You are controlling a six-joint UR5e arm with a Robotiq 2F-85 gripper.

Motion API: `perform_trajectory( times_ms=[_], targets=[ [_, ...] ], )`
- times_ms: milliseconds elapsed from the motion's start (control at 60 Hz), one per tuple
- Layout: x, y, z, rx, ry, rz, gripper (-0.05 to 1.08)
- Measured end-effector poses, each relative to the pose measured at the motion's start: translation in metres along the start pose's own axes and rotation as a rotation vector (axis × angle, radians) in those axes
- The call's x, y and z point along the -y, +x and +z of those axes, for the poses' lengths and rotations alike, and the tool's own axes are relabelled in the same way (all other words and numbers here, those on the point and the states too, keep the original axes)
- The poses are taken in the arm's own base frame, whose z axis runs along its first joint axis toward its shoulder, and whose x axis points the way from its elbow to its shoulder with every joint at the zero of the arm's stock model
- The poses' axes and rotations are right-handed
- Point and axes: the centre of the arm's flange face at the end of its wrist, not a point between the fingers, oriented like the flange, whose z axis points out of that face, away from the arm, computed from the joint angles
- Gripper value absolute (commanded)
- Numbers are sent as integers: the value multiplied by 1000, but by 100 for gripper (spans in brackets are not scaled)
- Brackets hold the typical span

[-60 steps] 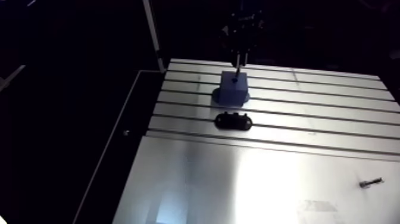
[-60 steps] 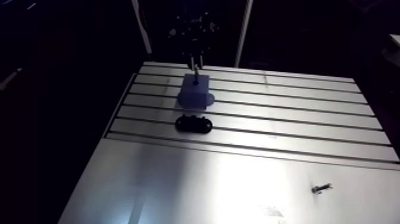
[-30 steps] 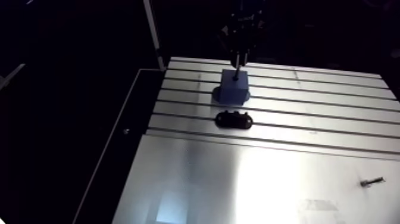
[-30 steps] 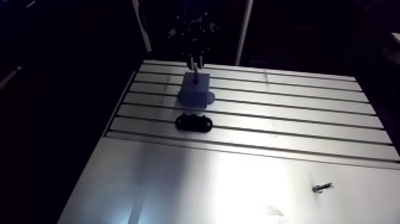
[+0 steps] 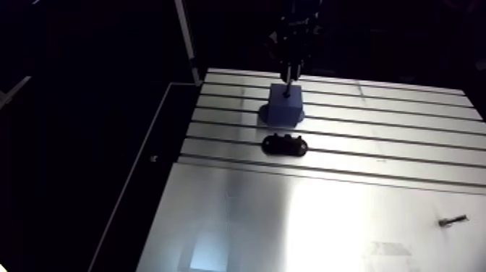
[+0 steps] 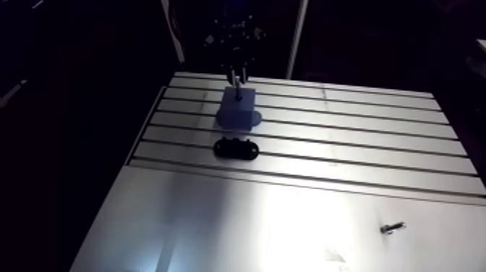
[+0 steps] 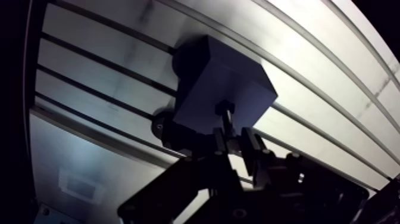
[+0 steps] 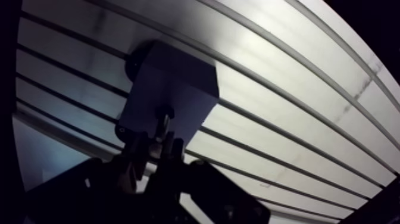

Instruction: Pick up the M10 bolt and insert it into the hex recess until seated.

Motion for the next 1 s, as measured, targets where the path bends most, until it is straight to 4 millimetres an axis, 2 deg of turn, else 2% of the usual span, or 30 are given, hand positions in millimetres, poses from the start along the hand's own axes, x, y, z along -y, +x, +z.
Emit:
perform_trajectory(
  times_ms=[1000],
  targets=[
    [1, 6, 7, 0, -2, -4, 80]
  ],
)
